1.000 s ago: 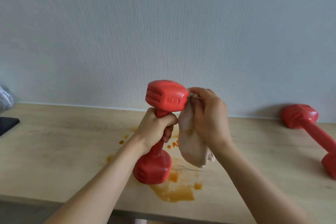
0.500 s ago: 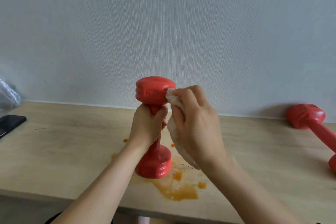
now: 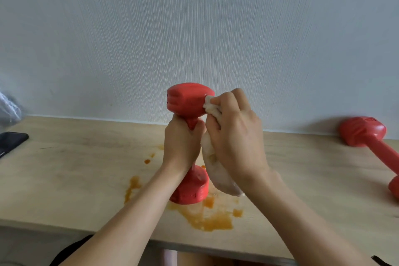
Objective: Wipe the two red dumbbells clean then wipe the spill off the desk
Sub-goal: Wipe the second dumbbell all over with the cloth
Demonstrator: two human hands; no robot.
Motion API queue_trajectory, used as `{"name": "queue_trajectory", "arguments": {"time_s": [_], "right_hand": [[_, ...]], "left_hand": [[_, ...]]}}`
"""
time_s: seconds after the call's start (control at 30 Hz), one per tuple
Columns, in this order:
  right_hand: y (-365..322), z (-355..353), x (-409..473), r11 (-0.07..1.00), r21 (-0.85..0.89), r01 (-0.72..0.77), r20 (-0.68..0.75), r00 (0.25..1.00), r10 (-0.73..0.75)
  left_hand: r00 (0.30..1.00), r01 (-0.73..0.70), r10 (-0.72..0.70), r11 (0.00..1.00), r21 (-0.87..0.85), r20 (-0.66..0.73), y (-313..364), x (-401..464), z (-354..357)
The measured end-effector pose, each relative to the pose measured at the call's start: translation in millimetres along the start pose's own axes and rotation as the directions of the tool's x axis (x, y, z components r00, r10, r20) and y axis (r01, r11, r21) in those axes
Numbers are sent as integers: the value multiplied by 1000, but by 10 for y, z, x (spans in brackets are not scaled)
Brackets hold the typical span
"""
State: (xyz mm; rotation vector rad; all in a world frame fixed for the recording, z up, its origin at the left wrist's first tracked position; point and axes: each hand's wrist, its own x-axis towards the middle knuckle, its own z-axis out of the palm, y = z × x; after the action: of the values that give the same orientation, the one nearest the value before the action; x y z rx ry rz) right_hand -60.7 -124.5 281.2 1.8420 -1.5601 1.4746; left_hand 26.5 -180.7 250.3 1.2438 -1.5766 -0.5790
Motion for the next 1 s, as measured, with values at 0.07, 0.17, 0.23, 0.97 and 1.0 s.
{"name": "queue_trajectory", "arguments": {"time_s": [0.07,0.17,0.23,0.97,1.0], "right_hand": [[104,2,33,996,41,-82,18,997,82],[287,-18,67,968,58,-245,83,967,240],[260,-32,44,974,56,-219,65,974,216],[161,-37,40,998,62,25,-85,996,-20],[215,-36,54,994,107,-22,-81,996,31]], "left_hand": [[1000,-10,10,1000,1,14,9,-15,23],[998,-23,25,999,-27,61,26,-54,46],[998,-9,11,1000,-28,68,26,-48,39],[997,53,-48,996,-73,68,68,-58,-4],[996,49,-44,997,-66,77,71,-73,-5]]}}
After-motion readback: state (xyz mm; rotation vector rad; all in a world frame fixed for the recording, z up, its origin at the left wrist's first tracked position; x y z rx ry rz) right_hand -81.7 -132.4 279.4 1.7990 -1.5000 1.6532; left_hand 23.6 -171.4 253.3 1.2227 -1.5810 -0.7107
